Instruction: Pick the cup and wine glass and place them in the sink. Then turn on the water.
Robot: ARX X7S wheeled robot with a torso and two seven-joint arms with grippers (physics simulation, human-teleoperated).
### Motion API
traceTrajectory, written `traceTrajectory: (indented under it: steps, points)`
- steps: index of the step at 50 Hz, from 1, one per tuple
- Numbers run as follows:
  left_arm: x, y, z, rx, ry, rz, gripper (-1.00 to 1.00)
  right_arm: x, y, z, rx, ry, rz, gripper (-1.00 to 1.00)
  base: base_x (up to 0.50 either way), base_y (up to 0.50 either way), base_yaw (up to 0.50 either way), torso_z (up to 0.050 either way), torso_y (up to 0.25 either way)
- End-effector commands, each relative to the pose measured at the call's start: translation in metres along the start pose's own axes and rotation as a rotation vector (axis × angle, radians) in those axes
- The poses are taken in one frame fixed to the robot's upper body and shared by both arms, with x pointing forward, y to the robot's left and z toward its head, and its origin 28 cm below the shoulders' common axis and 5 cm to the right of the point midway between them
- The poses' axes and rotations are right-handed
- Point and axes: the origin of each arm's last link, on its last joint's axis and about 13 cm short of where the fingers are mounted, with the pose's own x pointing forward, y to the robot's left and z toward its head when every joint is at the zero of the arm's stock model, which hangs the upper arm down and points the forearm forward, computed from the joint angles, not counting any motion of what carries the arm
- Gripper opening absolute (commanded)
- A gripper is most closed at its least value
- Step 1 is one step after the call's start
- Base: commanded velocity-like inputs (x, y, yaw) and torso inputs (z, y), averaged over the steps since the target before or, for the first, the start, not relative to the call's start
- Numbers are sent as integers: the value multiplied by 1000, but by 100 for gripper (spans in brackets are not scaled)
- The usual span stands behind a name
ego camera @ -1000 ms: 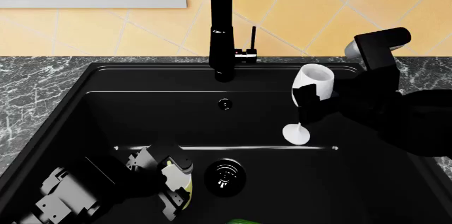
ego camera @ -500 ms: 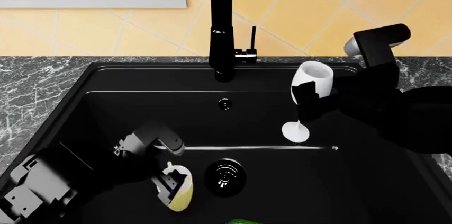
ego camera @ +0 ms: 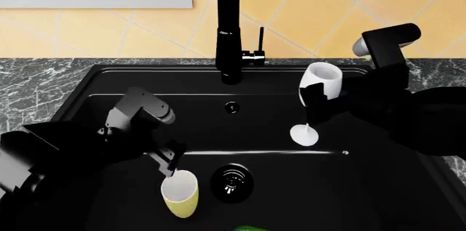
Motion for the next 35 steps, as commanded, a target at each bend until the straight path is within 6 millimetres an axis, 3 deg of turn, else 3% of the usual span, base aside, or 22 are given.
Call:
traceTrajectory:
  steps: [1,17,35]
  points:
    - [-17,10,17,-61,-135,73,100,4,0,2,-17,-5,-2,-100,0,0,0,0,0]
    - [-25,32,37,-172,-328,290,100,16,1,-6,-16,8,9,-100,0,0,0,0,0]
    - [-27,45,49,-241,-377,411,100,29,2,-14,-16,36,19,-100,0,0,0,0,0]
